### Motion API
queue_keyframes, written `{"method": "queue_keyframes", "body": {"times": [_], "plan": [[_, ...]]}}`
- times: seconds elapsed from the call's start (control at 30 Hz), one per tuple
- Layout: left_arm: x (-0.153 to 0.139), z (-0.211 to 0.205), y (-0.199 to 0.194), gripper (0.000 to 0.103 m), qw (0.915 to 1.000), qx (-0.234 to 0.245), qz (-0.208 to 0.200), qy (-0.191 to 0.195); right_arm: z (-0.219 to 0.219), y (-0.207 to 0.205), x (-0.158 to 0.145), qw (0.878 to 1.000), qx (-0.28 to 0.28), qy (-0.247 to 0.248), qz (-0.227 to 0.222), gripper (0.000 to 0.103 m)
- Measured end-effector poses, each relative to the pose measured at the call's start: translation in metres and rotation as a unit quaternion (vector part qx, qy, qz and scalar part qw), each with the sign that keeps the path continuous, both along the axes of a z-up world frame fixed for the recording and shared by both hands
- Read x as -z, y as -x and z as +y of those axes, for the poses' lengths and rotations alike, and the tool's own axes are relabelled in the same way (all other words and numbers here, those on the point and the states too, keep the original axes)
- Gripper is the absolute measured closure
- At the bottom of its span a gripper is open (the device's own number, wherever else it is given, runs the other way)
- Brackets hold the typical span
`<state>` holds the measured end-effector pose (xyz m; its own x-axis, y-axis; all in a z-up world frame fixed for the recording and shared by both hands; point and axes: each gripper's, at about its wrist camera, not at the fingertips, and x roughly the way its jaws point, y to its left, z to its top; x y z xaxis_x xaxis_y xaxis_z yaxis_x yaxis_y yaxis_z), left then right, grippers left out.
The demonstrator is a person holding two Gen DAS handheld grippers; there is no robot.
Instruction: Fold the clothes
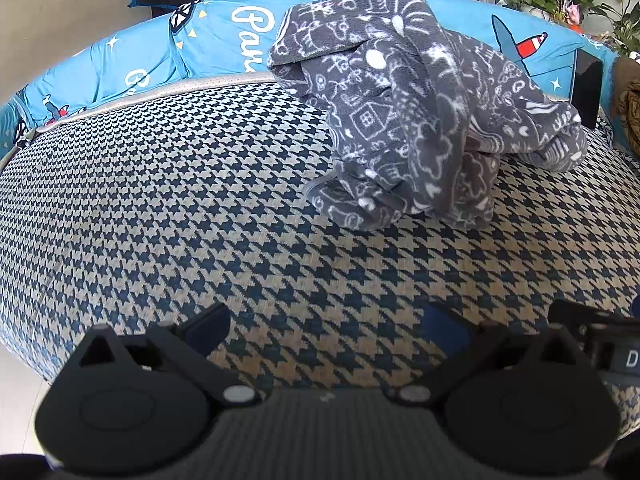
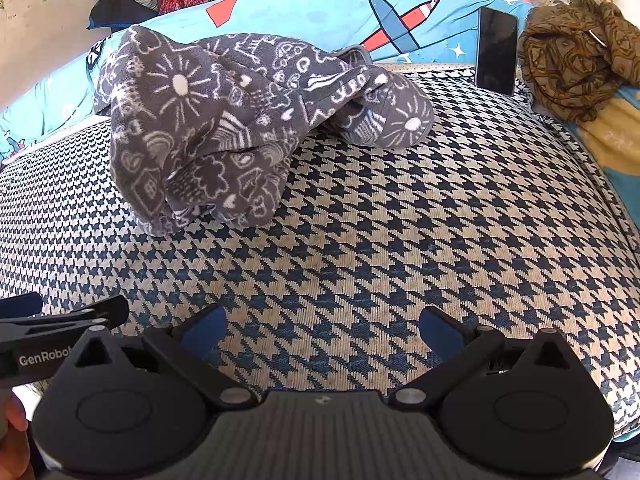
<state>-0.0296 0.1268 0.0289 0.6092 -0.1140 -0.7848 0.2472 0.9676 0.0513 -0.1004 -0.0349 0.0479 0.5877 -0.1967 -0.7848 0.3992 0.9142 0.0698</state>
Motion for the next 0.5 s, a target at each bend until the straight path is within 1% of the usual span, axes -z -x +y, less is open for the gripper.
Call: {"method": "queue_keyframes", "body": {"times": [0.5], "plan": [[0.0024, -0.0021, -0.0018, 0.0, 1.0, 0.003, 0.003, -0.006, -0.0014, 0.0016, -0.0017, 1.0, 0.008, 0.002, -0.002, 0.0]]}}
